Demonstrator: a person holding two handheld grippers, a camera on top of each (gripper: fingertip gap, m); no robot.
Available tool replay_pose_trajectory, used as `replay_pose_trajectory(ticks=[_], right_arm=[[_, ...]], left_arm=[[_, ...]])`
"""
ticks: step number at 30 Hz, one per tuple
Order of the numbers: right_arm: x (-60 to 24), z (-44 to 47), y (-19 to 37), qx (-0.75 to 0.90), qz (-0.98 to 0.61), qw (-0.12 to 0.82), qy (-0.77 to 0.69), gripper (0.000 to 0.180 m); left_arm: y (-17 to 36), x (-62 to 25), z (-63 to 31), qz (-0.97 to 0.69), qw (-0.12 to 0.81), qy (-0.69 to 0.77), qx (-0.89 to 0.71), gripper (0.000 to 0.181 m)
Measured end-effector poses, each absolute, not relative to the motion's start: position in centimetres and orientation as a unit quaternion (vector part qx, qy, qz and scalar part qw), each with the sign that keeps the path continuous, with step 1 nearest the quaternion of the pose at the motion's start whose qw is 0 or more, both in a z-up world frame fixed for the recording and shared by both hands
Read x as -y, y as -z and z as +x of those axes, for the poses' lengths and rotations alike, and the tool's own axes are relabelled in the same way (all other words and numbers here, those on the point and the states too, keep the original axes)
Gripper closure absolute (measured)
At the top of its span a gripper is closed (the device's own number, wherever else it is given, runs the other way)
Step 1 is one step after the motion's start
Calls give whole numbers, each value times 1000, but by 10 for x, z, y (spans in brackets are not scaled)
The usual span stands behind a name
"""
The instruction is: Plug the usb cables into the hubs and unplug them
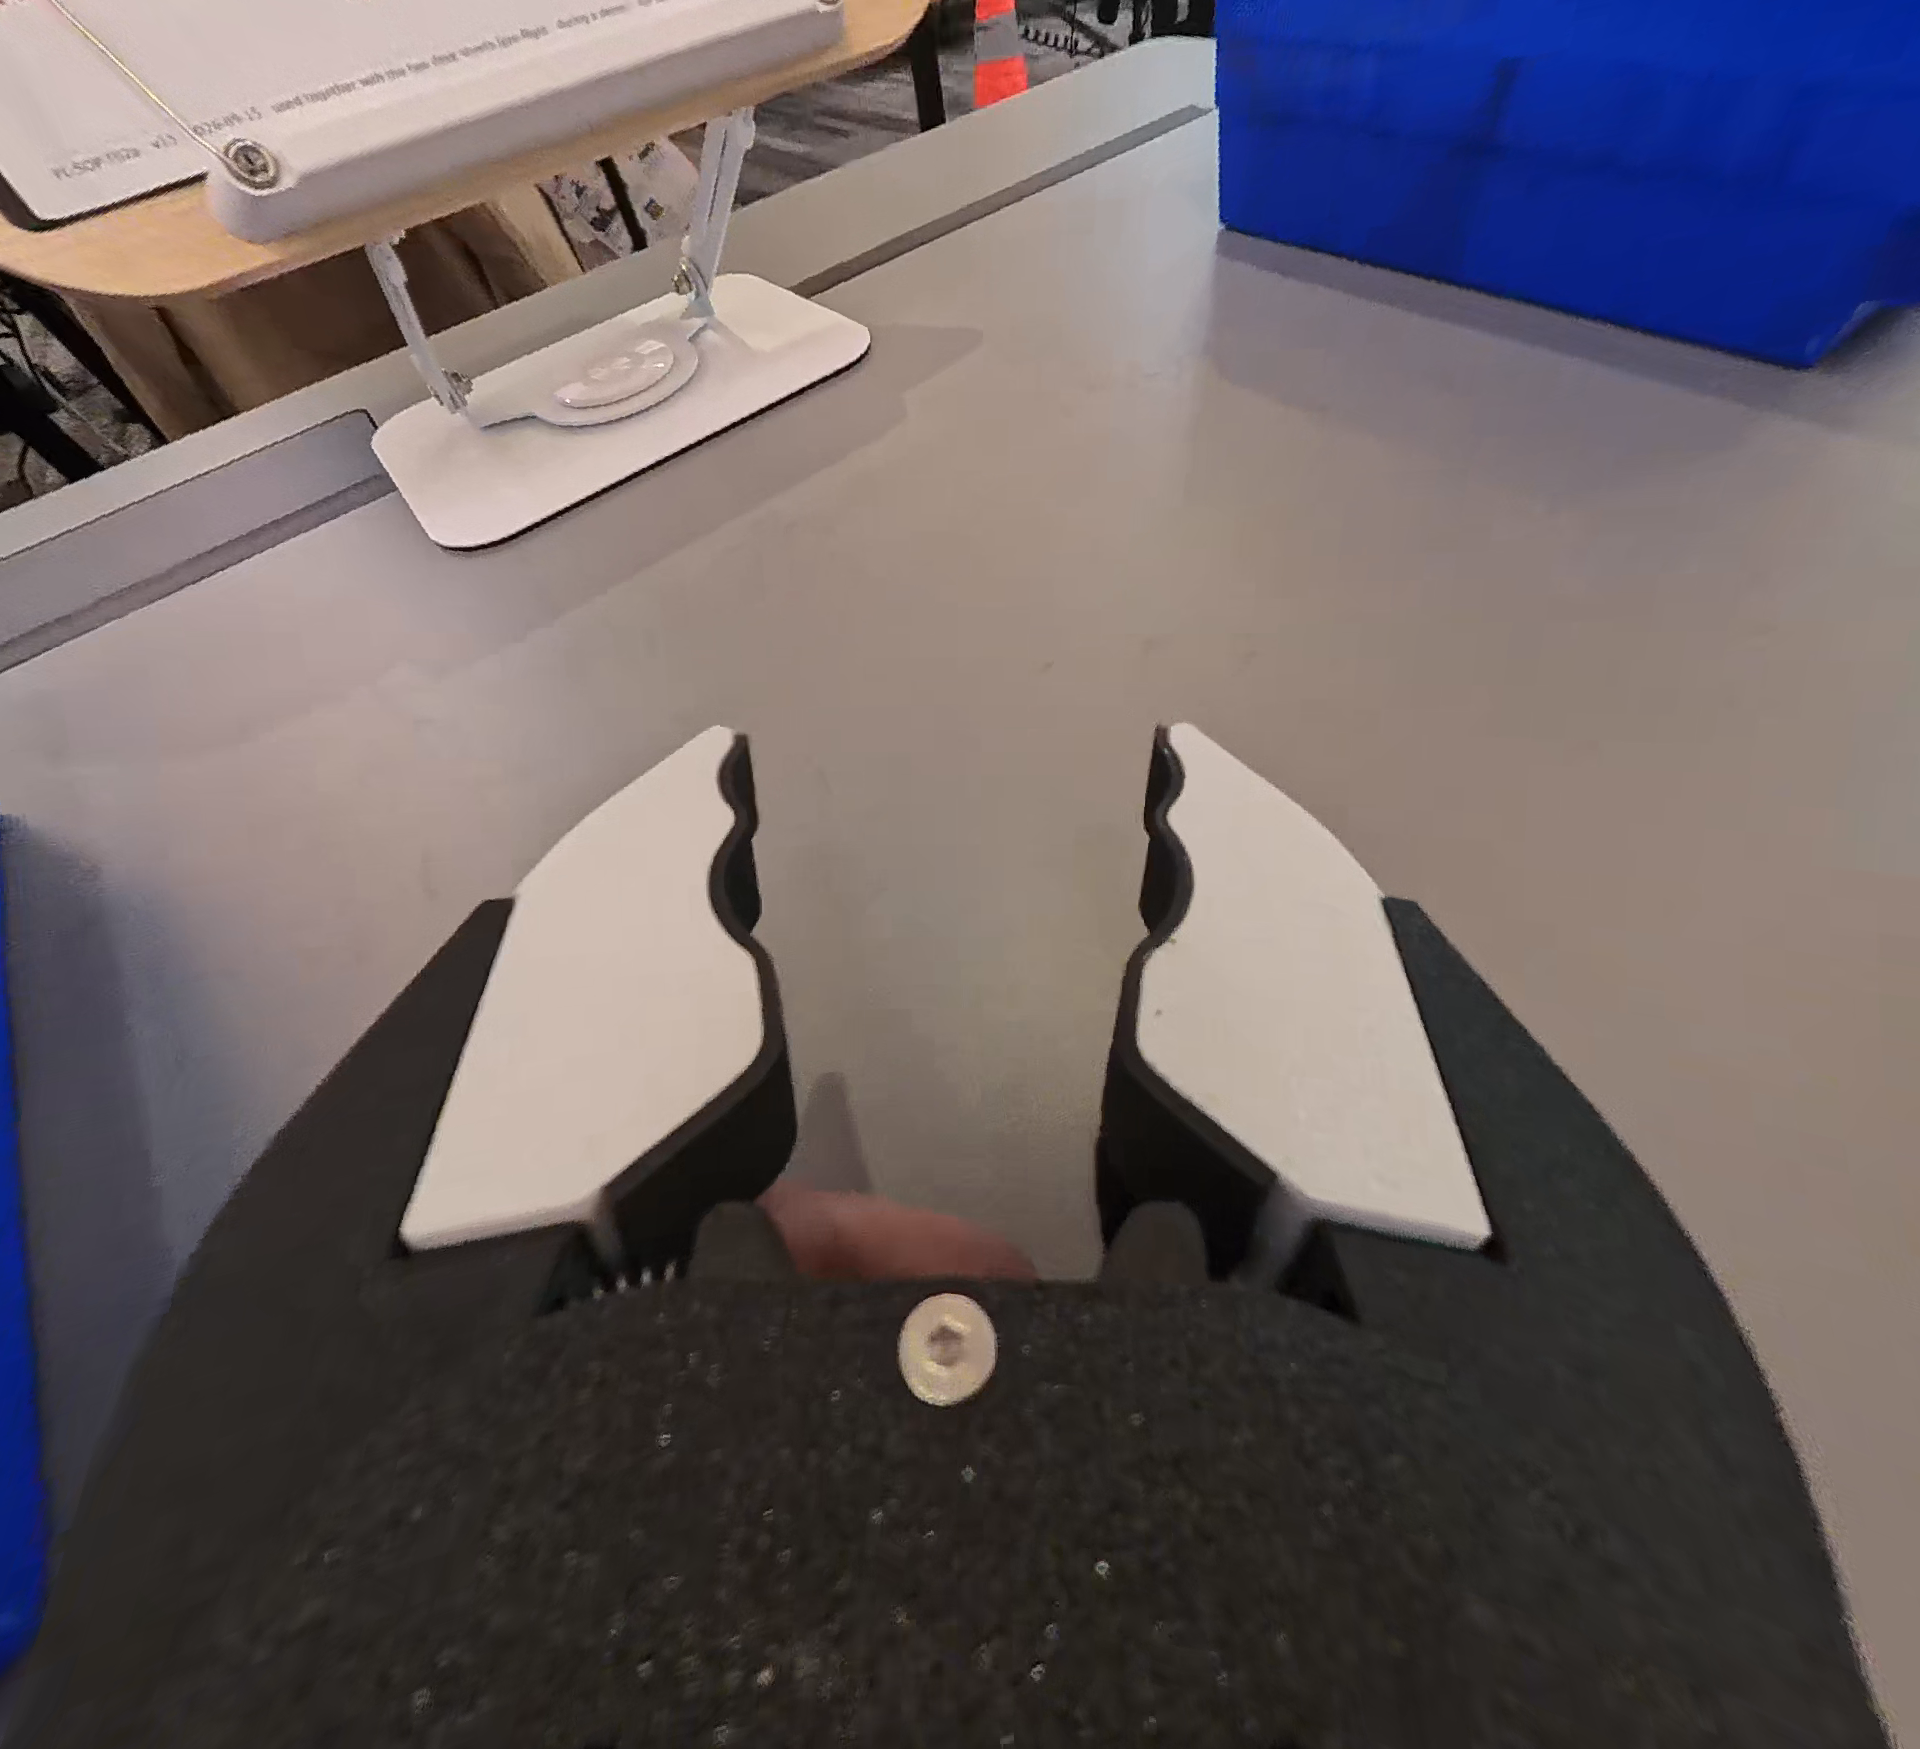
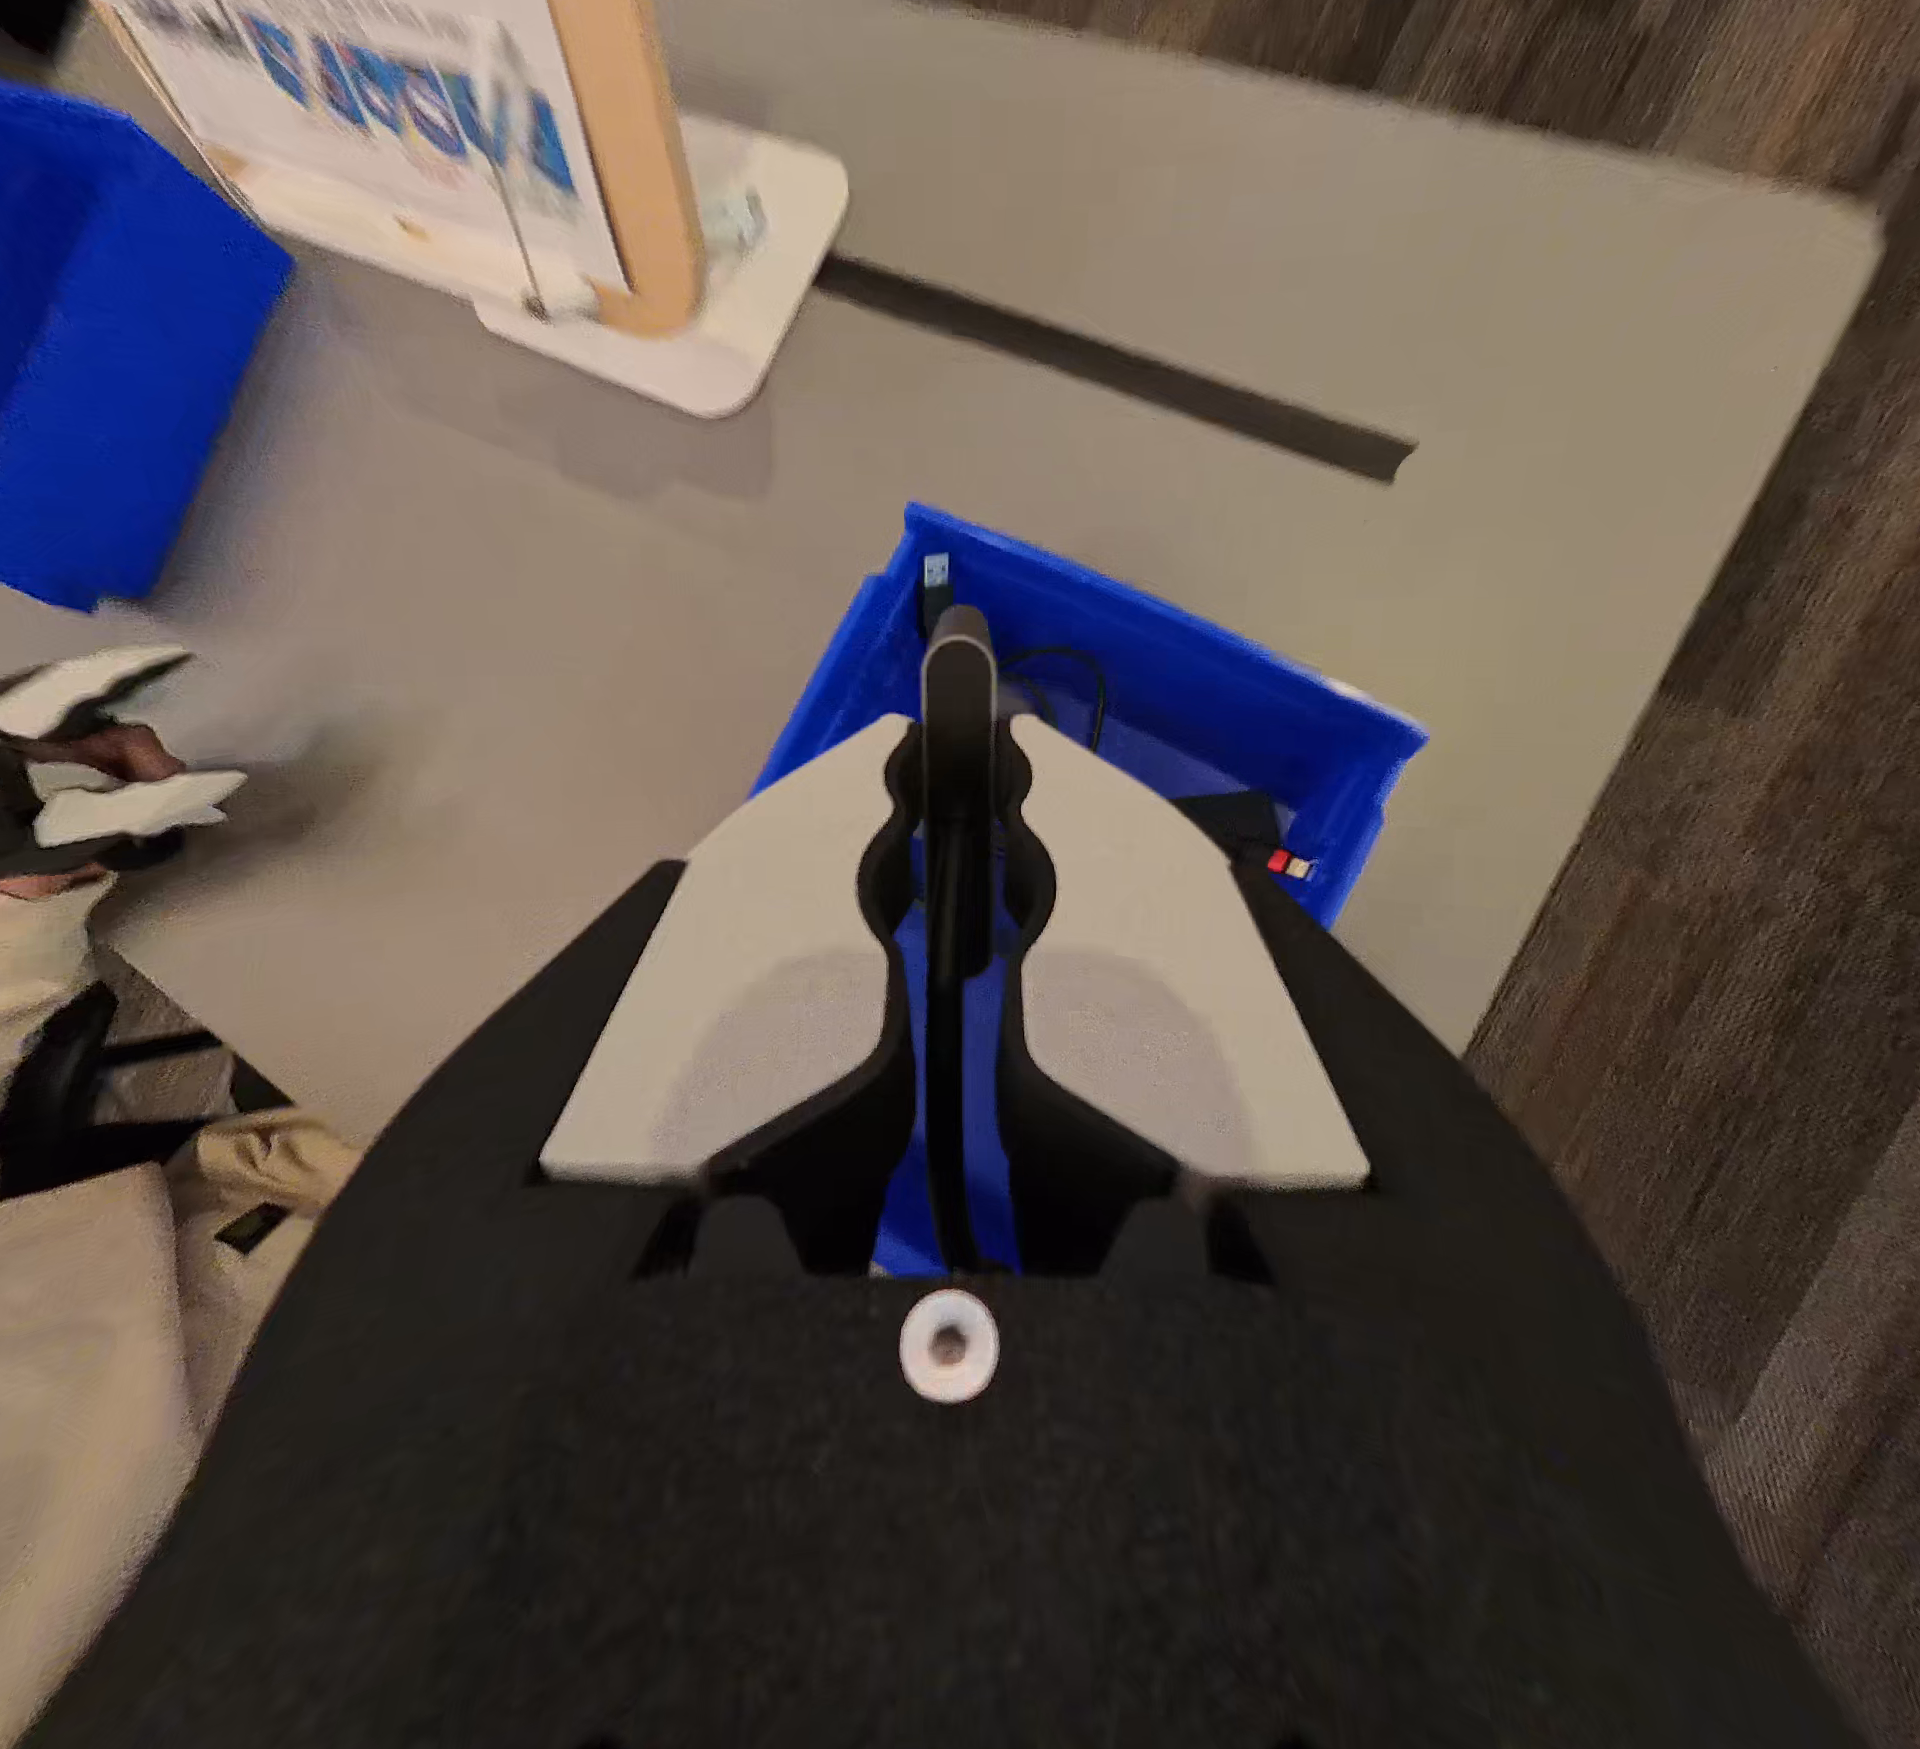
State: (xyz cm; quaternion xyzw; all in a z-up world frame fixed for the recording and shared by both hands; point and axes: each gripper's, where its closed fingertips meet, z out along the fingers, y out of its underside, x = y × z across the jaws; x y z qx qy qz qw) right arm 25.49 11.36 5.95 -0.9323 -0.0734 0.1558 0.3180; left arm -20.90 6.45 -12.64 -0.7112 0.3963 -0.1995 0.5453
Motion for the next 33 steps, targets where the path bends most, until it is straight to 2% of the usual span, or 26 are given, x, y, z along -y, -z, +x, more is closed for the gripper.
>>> replay_pose_trajectory(ticks=[6,11,16,19,24,26,30,33], right_arm=[[-133,242,56,103,-968,178,-146,166],[-153,234,117,93,-972,126,-174,166],[-163,238,144,50,-965,110,-233,165],[-146,267,163,57,-983,59,-165,151],[-141,278,136,127,-983,86,-105,126],[-141,272,101,134,-976,124,-122,129],[-138,268,5,154,-952,259,-55,125],[-121,205,-63,166,-890,417,-74,131]], left_arm=[[125,-65,-209,-711,544,211,-393,107],[128,-70,-209,-721,538,204,-386,108],[138,-72,-206,-731,526,170,-400,106],[141,-71,-204,-731,520,162,-411,102],[146,-71,-203,-739,504,170,-414,102],[147,-72,-203,-742,499,173,-412,102],[140,-82,-212,-752,518,169,-370,106],[126,-95,-226,-755,556,168,-304,118]])
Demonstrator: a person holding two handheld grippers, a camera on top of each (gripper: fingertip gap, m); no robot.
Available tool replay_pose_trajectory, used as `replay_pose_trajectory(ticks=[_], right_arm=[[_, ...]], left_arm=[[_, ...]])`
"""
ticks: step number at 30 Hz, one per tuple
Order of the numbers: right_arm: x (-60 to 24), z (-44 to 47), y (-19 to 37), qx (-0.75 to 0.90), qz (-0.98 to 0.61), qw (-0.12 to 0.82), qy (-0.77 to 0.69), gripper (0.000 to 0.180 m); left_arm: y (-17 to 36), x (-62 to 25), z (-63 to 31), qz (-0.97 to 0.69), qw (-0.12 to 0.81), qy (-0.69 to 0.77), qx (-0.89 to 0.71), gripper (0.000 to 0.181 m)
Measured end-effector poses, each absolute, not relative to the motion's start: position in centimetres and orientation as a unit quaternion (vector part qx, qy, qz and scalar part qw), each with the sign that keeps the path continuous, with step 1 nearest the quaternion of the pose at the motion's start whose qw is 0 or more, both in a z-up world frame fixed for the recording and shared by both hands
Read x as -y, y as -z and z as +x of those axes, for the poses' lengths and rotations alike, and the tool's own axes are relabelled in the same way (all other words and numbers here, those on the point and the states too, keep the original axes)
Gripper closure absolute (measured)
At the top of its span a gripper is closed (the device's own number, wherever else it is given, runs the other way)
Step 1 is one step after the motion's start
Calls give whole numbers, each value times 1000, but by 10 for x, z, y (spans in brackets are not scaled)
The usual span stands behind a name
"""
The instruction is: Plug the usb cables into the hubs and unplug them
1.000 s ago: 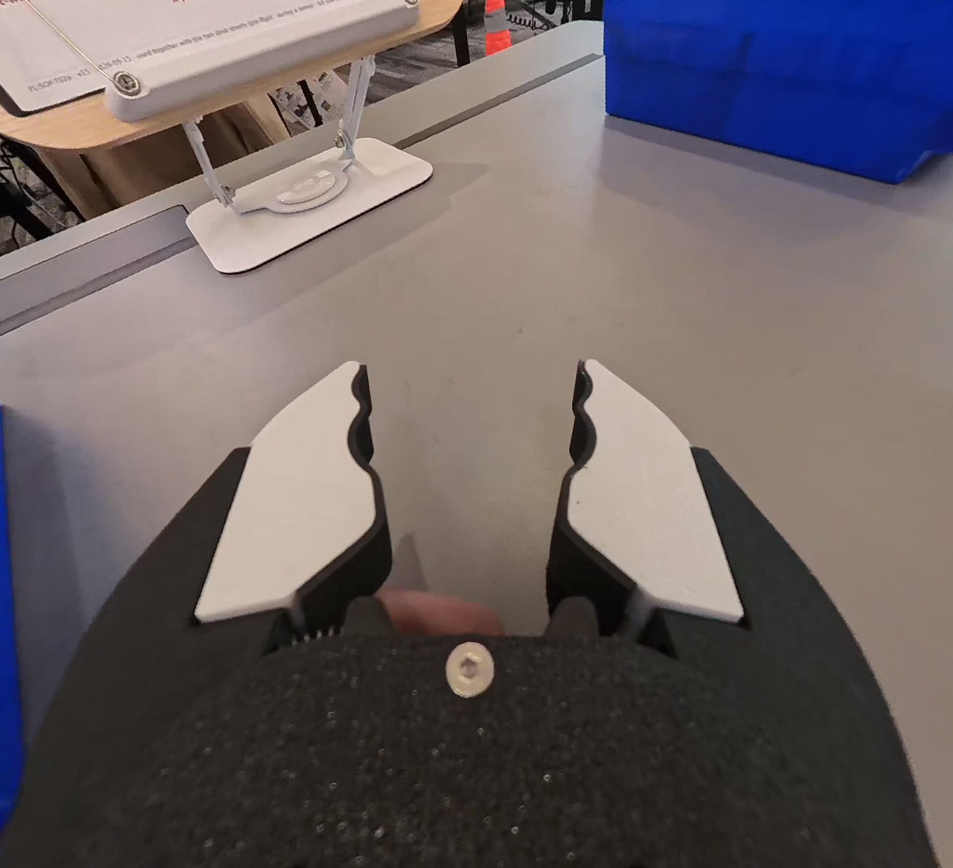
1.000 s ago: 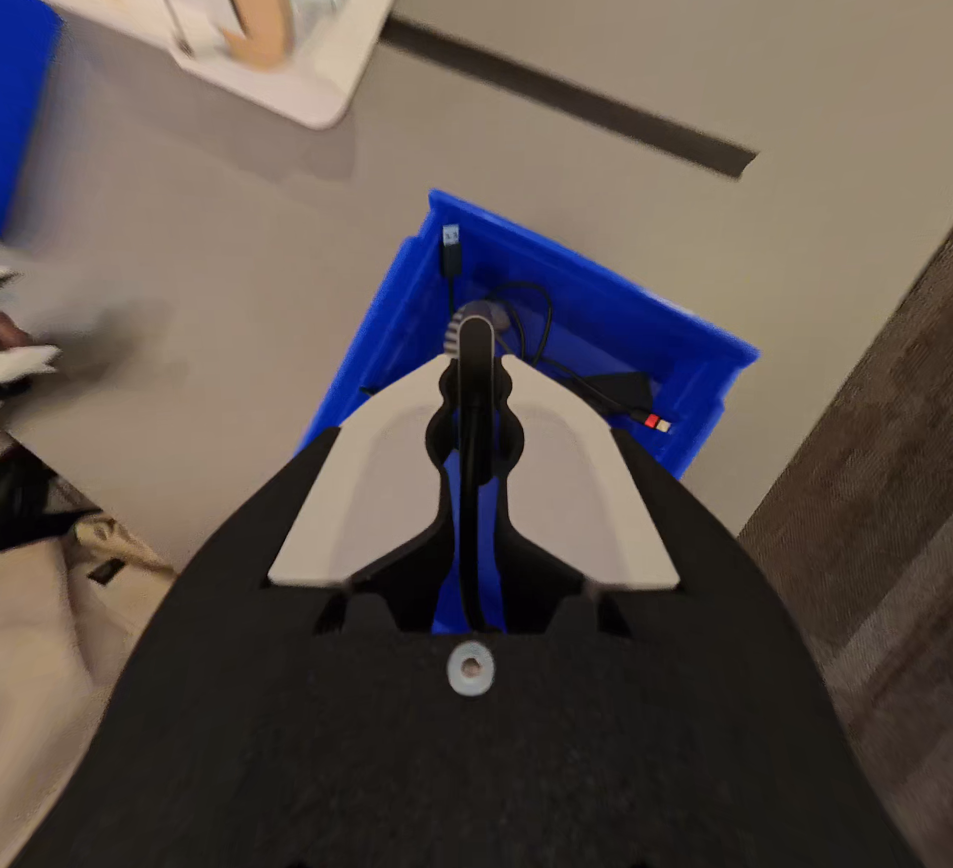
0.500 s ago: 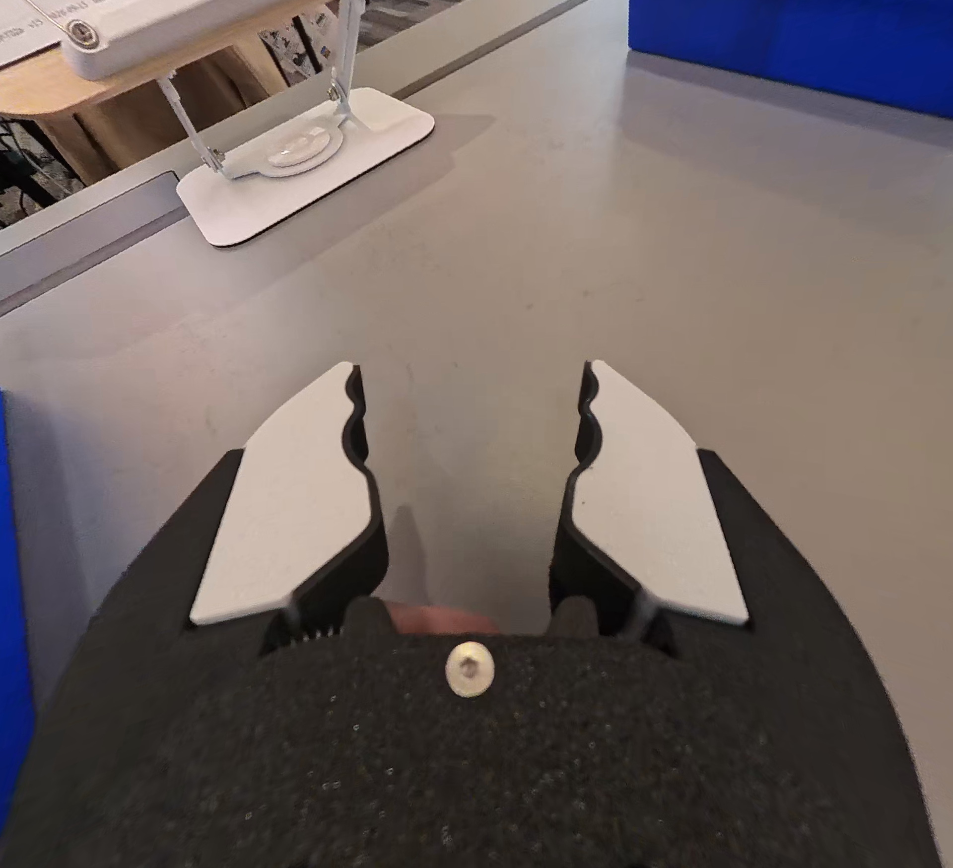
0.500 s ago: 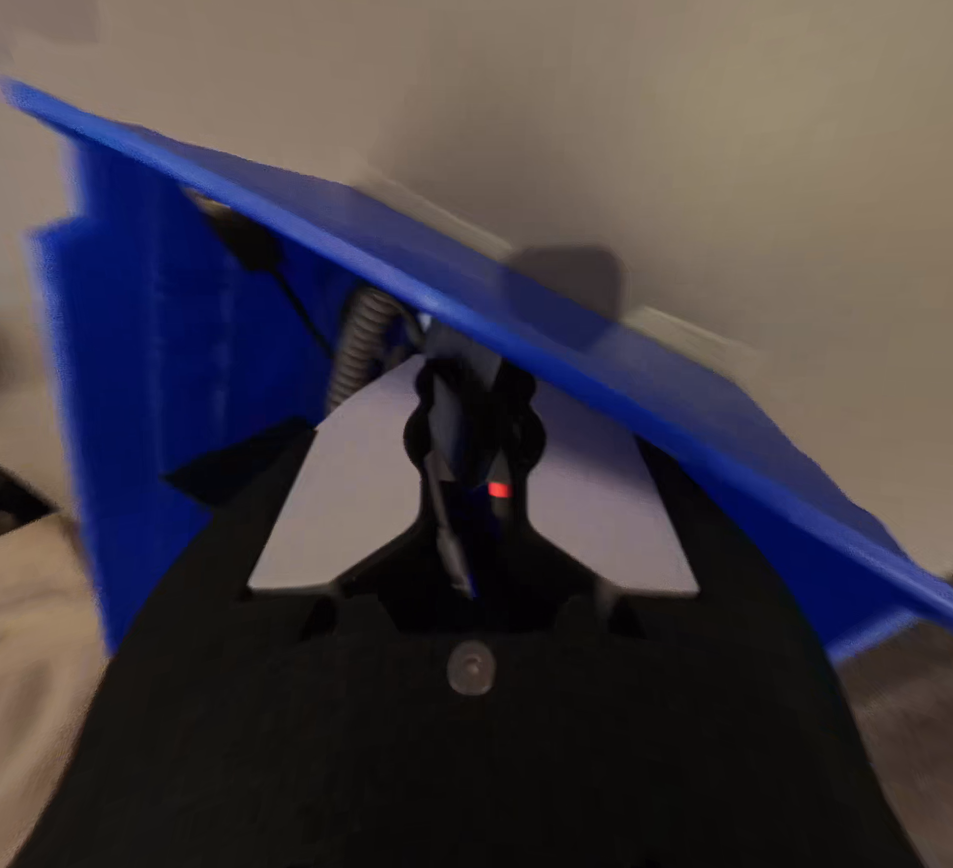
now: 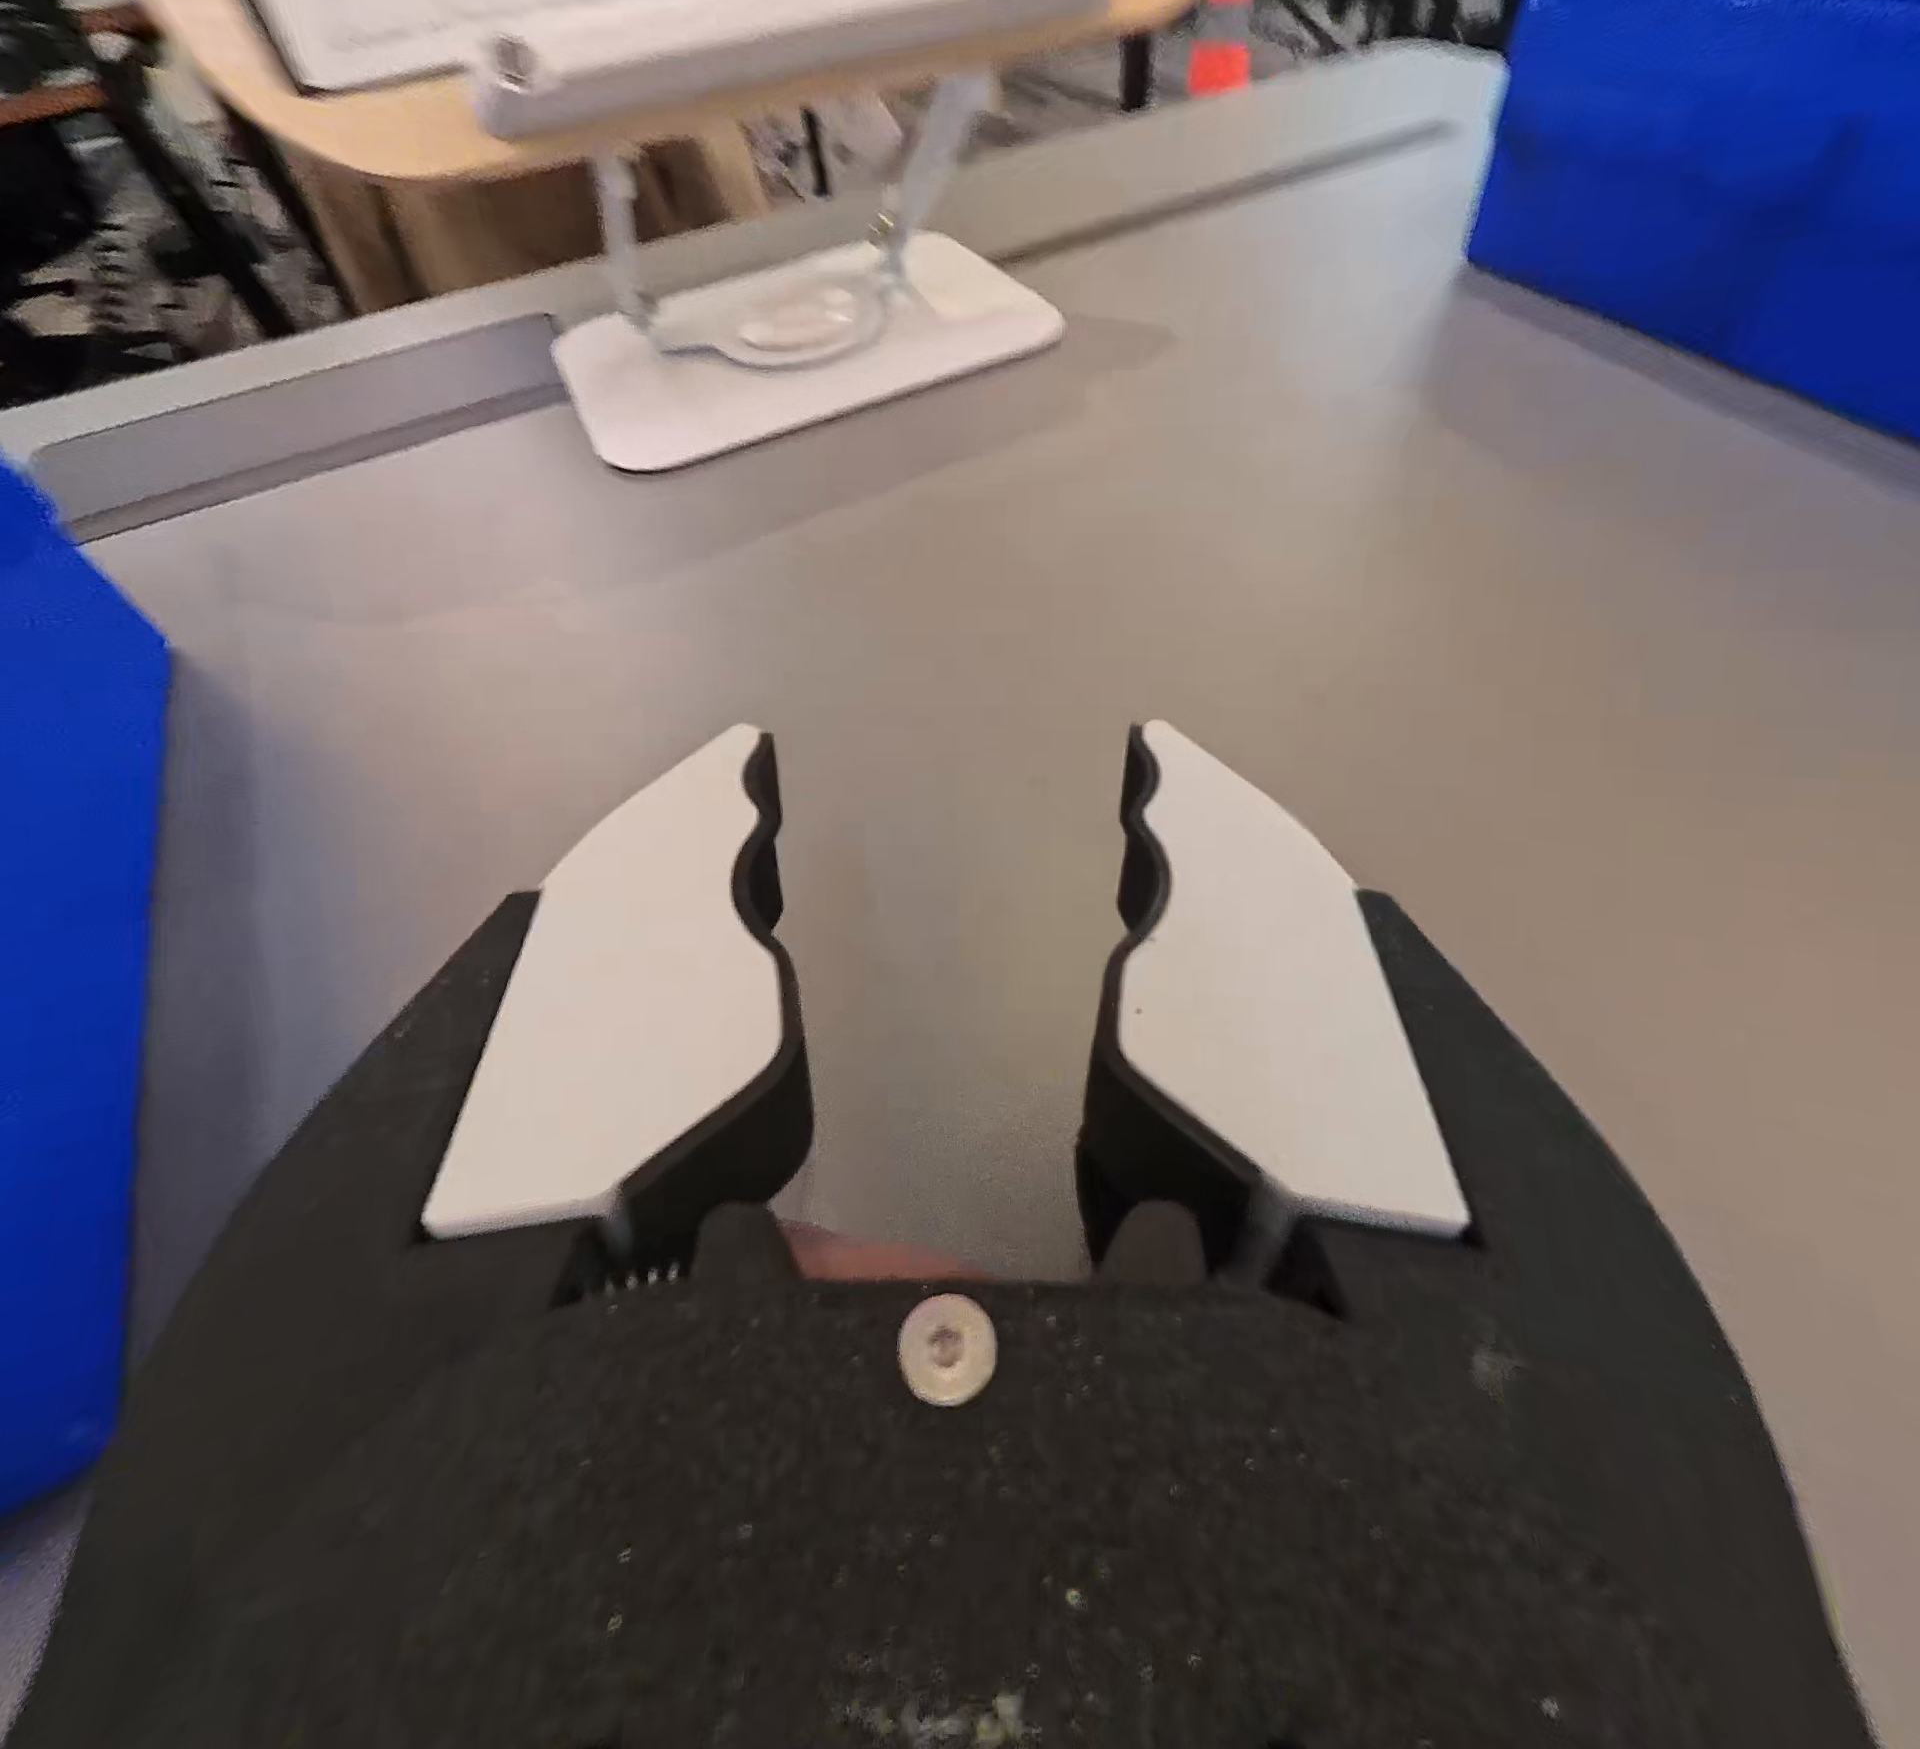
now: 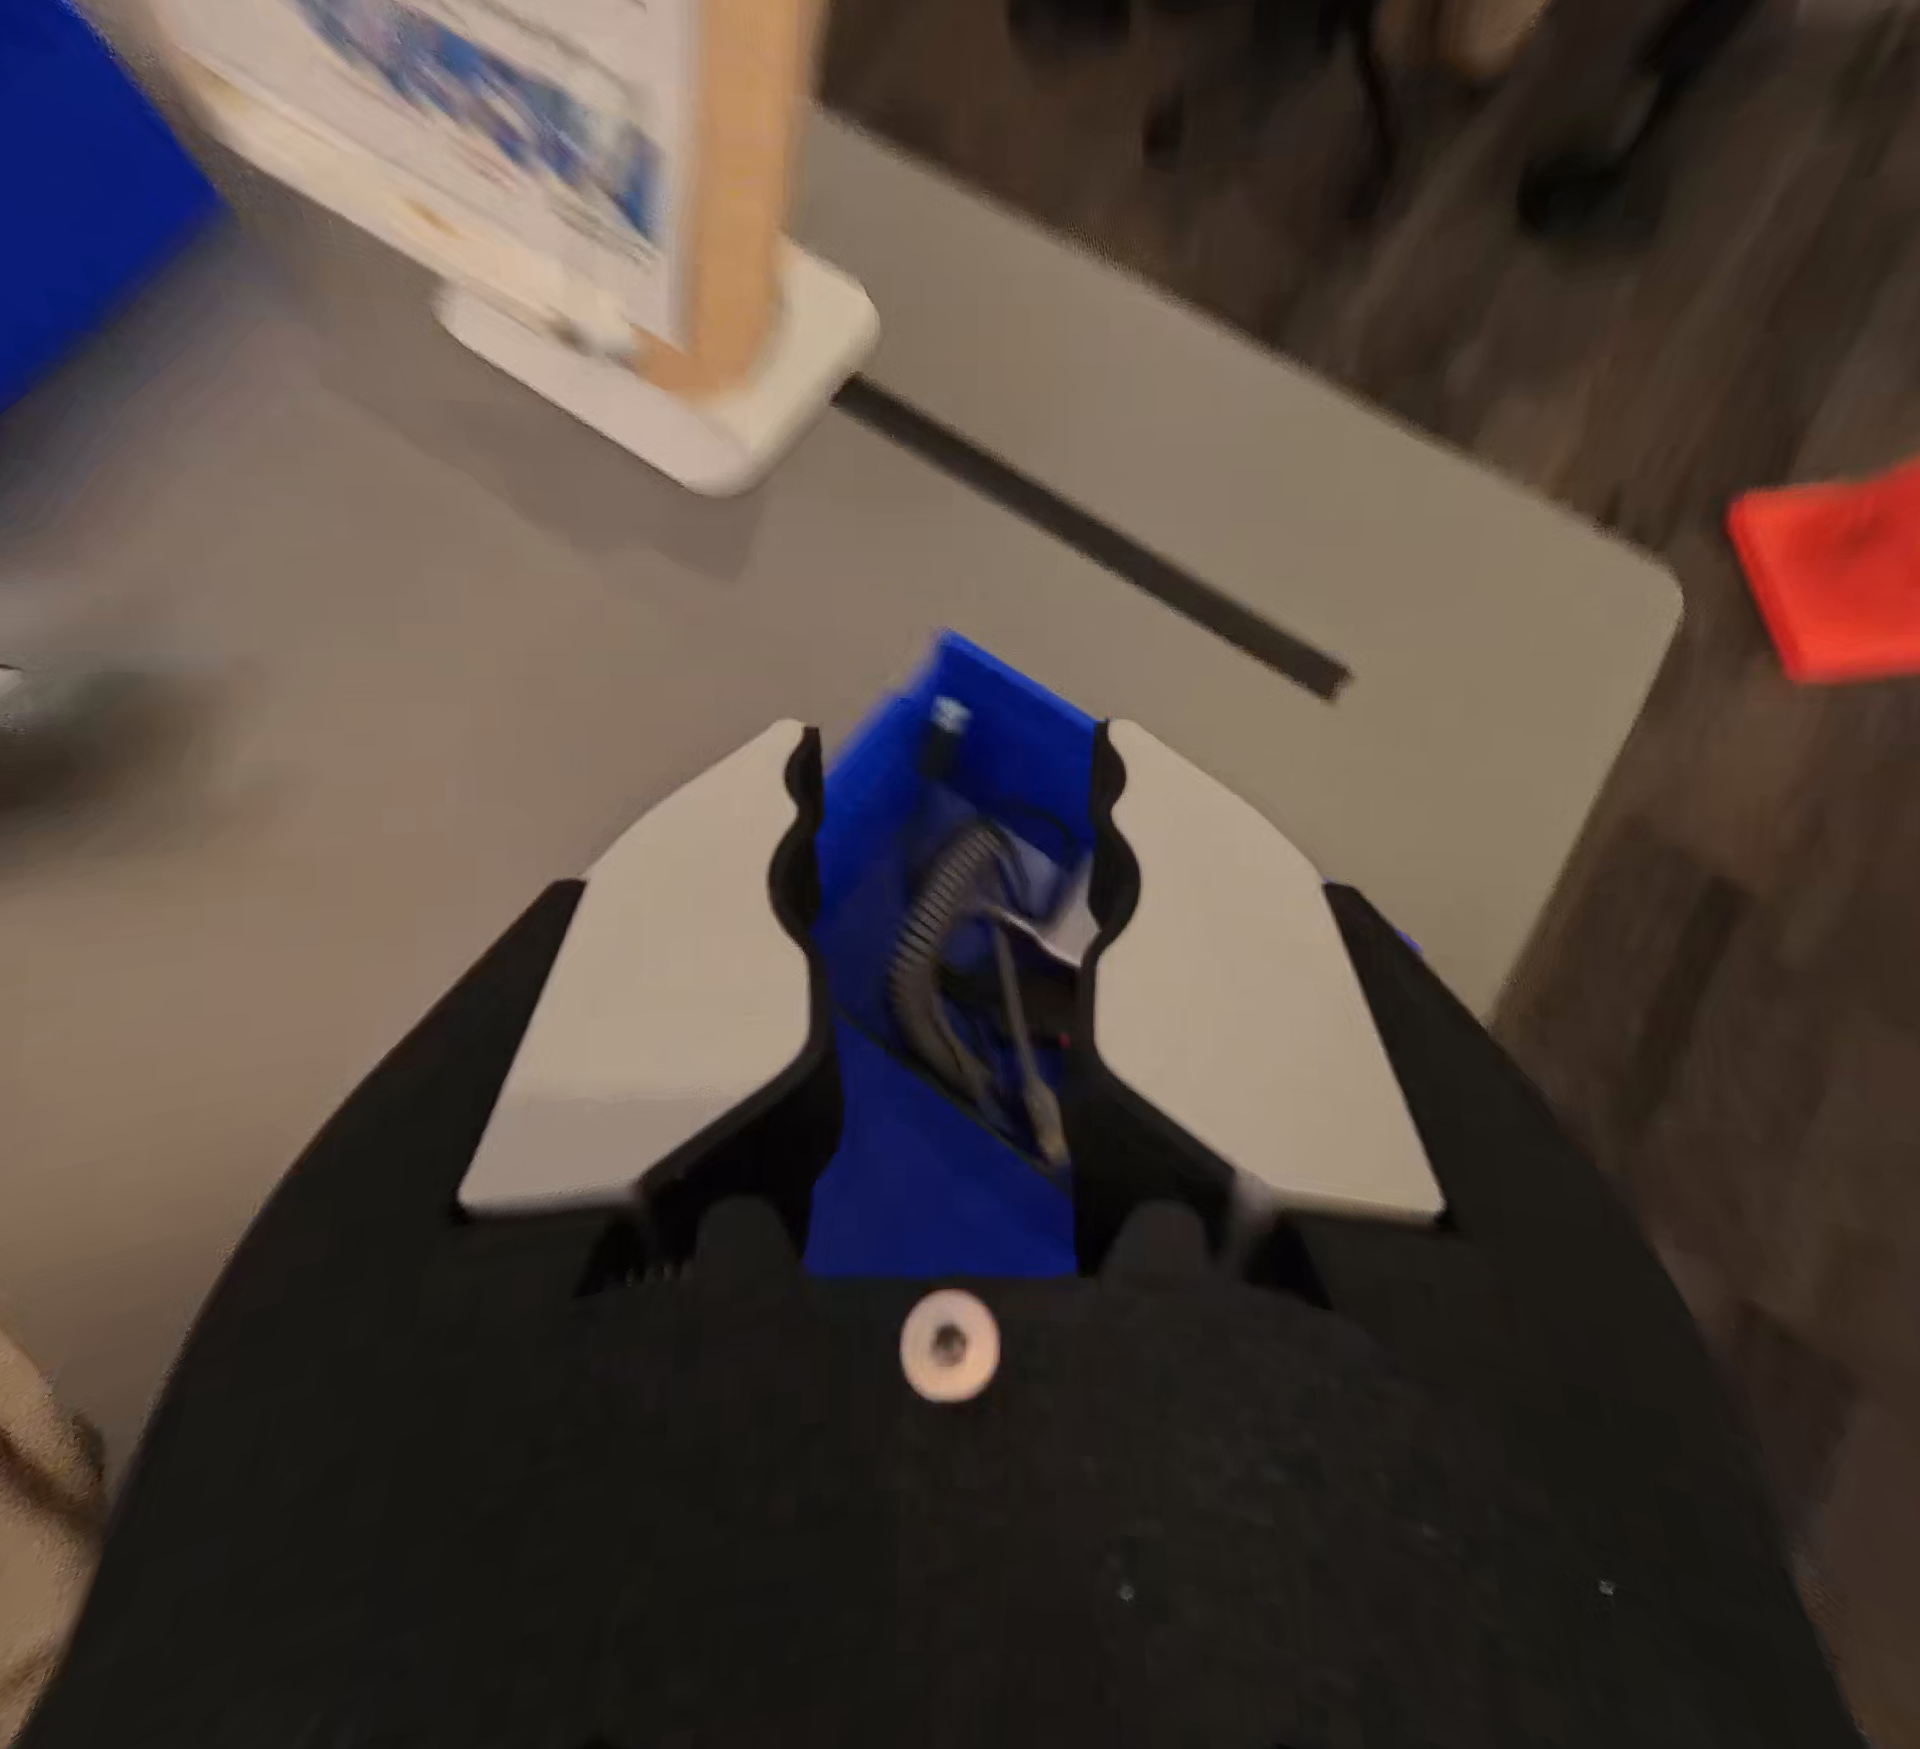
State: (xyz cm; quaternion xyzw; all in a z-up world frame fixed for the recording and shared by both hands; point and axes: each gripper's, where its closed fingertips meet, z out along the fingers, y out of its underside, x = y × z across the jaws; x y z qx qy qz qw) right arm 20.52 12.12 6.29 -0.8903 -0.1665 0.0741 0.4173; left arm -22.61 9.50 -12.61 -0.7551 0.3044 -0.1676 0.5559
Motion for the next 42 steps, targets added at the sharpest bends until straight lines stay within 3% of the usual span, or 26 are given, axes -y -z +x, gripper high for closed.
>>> replay_pose_trajectory(ticks=[4,10,12,16,19,28,33,36,39,42], right_arm=[[-78,101,-53,173,-836,513,-87,122],[-50,-43,78,135,-825,515,-188,119],[-47,-60,99,112,-809,548,-182,119],[-39,-62,104,92,-765,626,-121,122],[-42,-56,108,109,-770,626,-62,120],[-38,-54,106,102,-763,633,-84,122],[18,0,62,53,-734,677,7,123],[43,71,59,-35,-744,665,54,121],[27,103,103,-72,-807,585,29,110],[13,100,128,-68,-838,541,5,125]], left_arm=[[112,-100,-236,-762,574,214,-209,119],[116,-91,-236,-776,568,207,-181,112],[116,-88,-240,-777,570,203,-176,110],[115,-84,-244,-774,577,194,-177,106],[118,-86,-244,-781,568,188,-178,103],[119,-83,-239,-777,575,158,-200,103],[119,-80,-240,-775,578,148,-208,105],[120,-80,-240,-777,575,152,-207,106],[122,-81,-238,-780,569,153,-212,106],[123,-80,-237,-779,569,148,-216,107]])
